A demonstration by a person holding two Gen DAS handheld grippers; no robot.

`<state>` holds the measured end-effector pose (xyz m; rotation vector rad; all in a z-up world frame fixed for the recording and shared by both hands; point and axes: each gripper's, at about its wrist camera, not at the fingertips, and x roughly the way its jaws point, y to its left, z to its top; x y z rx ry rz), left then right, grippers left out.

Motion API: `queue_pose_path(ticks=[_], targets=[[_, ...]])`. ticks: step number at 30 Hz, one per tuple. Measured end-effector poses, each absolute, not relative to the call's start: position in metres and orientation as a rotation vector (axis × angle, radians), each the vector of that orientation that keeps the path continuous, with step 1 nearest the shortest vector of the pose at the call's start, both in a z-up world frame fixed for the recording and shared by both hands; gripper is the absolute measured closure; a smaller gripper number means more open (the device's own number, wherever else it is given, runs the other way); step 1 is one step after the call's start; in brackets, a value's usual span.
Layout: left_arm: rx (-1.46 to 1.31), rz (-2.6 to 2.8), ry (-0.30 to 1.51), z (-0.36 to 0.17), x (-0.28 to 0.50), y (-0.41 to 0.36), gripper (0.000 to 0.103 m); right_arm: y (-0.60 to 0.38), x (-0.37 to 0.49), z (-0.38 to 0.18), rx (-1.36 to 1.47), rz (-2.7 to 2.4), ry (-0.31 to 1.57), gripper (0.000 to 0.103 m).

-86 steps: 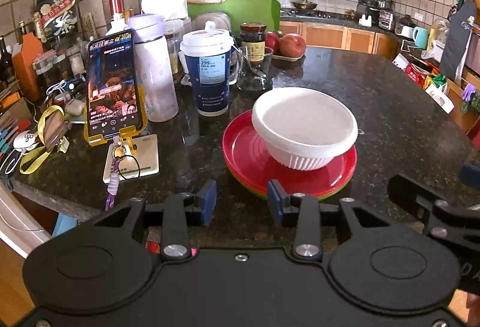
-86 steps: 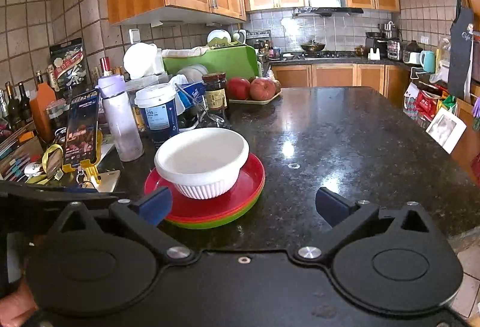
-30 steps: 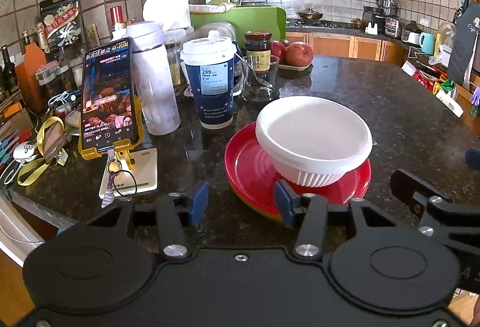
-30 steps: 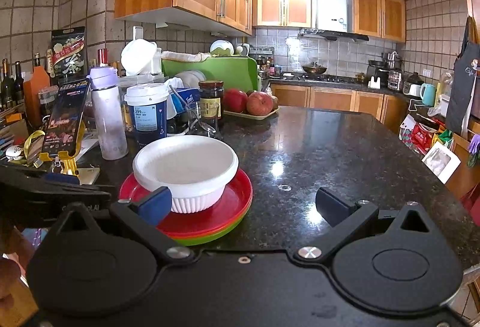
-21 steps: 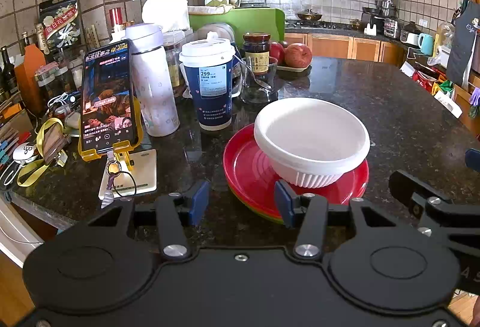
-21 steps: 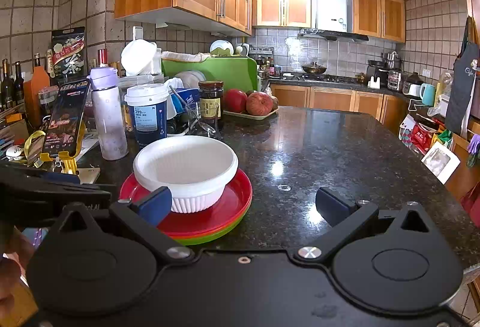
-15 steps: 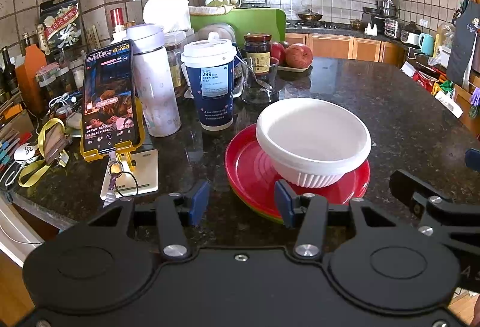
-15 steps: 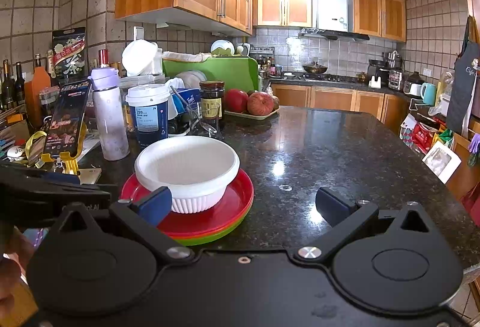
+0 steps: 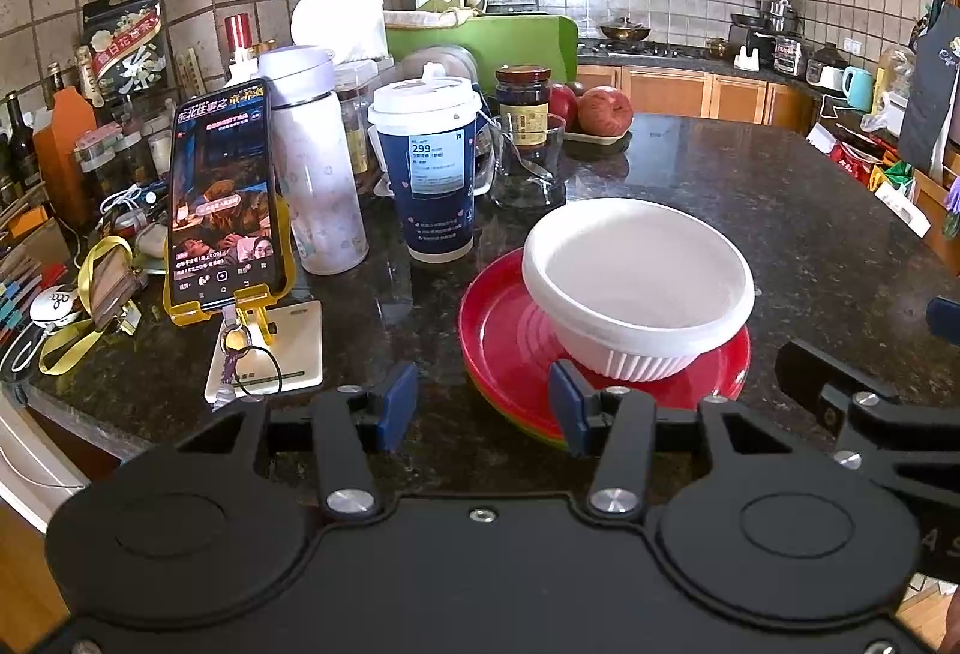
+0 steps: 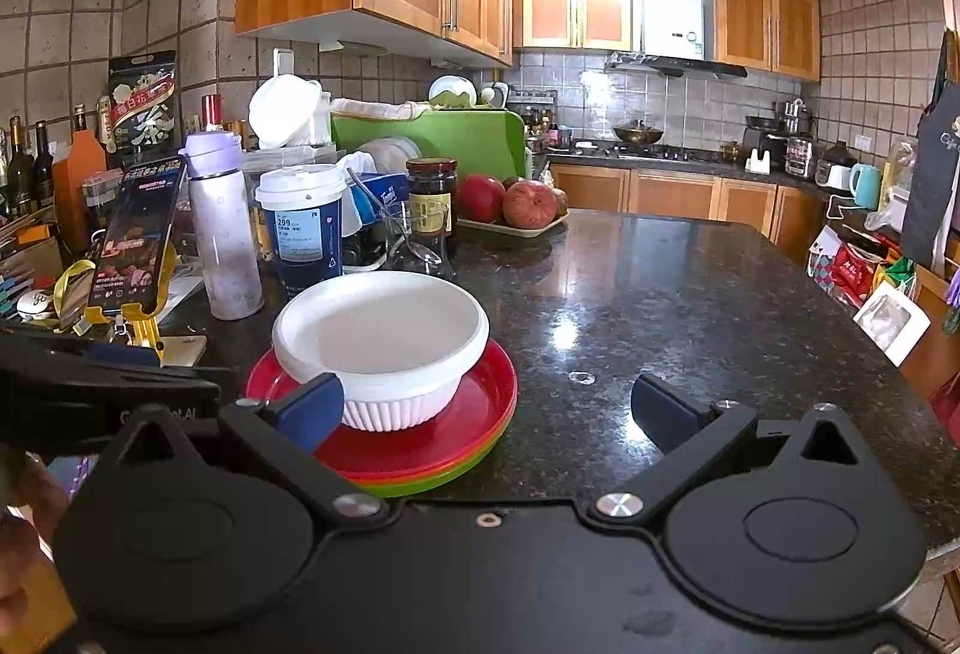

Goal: Organize plates and bowls

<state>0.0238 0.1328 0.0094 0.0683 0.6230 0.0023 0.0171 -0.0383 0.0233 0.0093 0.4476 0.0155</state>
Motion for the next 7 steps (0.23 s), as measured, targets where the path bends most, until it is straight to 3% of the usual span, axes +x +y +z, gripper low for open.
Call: queue_pose_path(ticks=[7], targets=[[0.064,0.001,0.637,0.0075,0.0305,0.1328,0.047,-0.0432,0.0242,0.0207,0.017,0.024,0.457,0.000]])
